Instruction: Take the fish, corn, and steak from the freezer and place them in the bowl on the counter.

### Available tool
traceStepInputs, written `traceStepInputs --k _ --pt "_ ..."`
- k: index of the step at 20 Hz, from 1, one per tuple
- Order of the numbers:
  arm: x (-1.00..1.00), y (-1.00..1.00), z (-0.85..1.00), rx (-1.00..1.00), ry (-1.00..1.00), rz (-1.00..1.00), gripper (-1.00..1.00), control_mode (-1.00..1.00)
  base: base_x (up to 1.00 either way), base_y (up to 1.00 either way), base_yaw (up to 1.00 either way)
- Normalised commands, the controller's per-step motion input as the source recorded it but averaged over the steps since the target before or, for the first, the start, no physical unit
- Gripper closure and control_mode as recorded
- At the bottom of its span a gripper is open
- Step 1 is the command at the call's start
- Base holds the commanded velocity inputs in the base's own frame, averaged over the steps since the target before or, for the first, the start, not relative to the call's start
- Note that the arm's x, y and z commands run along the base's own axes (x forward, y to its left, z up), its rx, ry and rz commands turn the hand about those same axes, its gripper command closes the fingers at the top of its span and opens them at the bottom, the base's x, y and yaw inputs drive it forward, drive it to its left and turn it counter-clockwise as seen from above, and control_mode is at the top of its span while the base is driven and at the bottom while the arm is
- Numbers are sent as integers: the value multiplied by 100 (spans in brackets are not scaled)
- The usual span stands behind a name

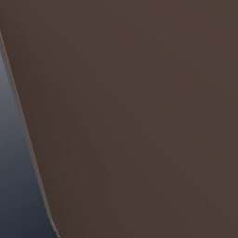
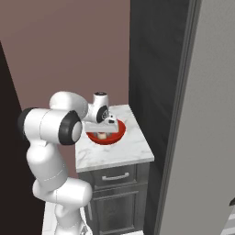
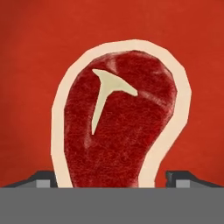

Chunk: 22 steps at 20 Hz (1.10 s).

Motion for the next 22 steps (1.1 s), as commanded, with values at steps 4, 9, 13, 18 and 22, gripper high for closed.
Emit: traceStepInputs --k 4,9,13,18,22 --pt "0 0 39 -8 0 0 -100 -100 0 0 0" --pt "-9 0 60 -11 0 0 -100 -100 0 0 0" --pt "-65 0 62 -1 2 -7 -100 -100 0 0 0" --pt "-90 -14 44 0 9 -18 -100 -100 0 0 0" --pt "-100 -5 74 10 -3 -19 -100 -100 0 0 0"
